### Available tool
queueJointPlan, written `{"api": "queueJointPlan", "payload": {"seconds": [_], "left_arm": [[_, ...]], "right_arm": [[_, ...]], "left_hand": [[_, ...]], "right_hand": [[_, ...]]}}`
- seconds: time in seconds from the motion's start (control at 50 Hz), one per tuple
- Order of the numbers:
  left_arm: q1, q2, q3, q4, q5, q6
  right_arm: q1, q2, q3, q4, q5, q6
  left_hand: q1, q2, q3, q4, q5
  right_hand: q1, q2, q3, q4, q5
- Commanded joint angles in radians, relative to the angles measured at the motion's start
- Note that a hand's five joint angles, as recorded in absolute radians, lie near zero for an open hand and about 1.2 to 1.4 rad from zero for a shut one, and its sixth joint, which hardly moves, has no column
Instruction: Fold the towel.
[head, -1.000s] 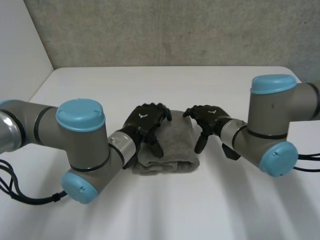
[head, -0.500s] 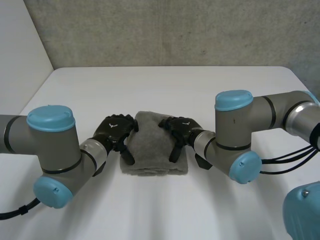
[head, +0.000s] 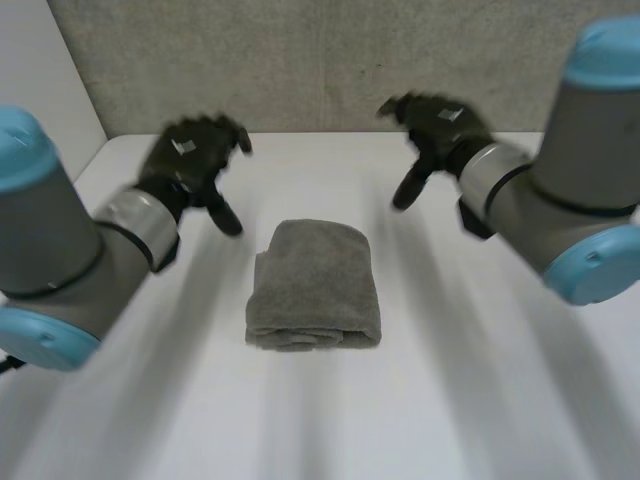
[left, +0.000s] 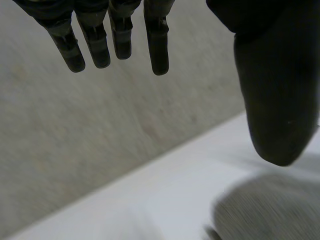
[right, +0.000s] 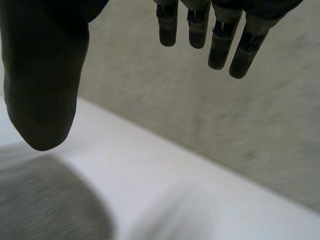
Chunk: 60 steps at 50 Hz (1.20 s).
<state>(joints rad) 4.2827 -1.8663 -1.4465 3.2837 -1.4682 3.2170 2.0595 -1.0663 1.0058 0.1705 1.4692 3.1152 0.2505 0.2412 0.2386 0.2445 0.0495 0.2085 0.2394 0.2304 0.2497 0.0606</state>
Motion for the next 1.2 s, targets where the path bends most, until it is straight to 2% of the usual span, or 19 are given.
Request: {"api": "queueJointPlan", "payload": {"seconds": [0.02,0.06,0.1,0.3,0.5,0.68,1.1,1.2], "left_arm": [[0.017,0.119,0.115,-0.141,-0.081,-0.003],[0.022,0.127,0.150,-0.200,-0.116,-0.006],[0.022,0.127,0.164,-0.225,-0.132,-0.006],[0.026,0.124,0.195,-0.283,-0.152,-0.060],[0.026,0.119,0.182,-0.305,-0.150,-0.065],[0.028,0.119,0.176,-0.305,-0.152,-0.068],[0.028,0.118,0.130,-0.300,-0.143,-0.069],[0.028,0.116,0.107,-0.259,-0.133,-0.071]], "right_arm": [[-0.035,-0.124,0.005,0.000,0.198,-0.050],[-0.041,-0.129,0.008,0.003,0.246,-0.064],[-0.042,-0.129,0.011,0.004,0.258,-0.067],[-0.094,-0.132,0.053,0.038,0.264,-0.072],[-0.131,-0.158,0.102,0.041,0.235,-0.073],[-0.150,-0.173,0.111,0.041,0.155,-0.075],[-0.150,-0.176,0.135,0.029,0.102,-0.084],[-0.150,-0.176,0.152,0.011,0.094,-0.067]], "left_hand": [[-0.069,-0.060,-0.057,-0.063,-0.043],[-0.069,-0.060,-0.057,-0.063,-0.043],[-0.069,-0.060,-0.057,-0.063,-0.043],[-0.069,-0.060,-0.057,-0.063,-0.043],[-0.069,-0.060,-0.057,-0.063,-0.043],[-0.069,-0.060,-0.057,-0.063,-0.043],[-0.066,-0.057,-0.054,-0.060,-0.040],[-0.069,-0.060,-0.057,-0.063,-0.043]], "right_hand": [[-0.034,-0.065,-0.056,-0.075,-0.061],[-0.034,-0.065,-0.056,-0.075,-0.061],[-0.034,-0.065,-0.056,-0.075,-0.061],[-0.034,-0.065,-0.056,-0.075,-0.061],[-0.034,-0.065,-0.056,-0.075,-0.061],[-0.034,-0.065,-0.056,-0.075,-0.061],[-0.034,-0.065,-0.056,-0.075,-0.061],[-0.034,-0.065,-0.056,-0.075,-0.061]]}}
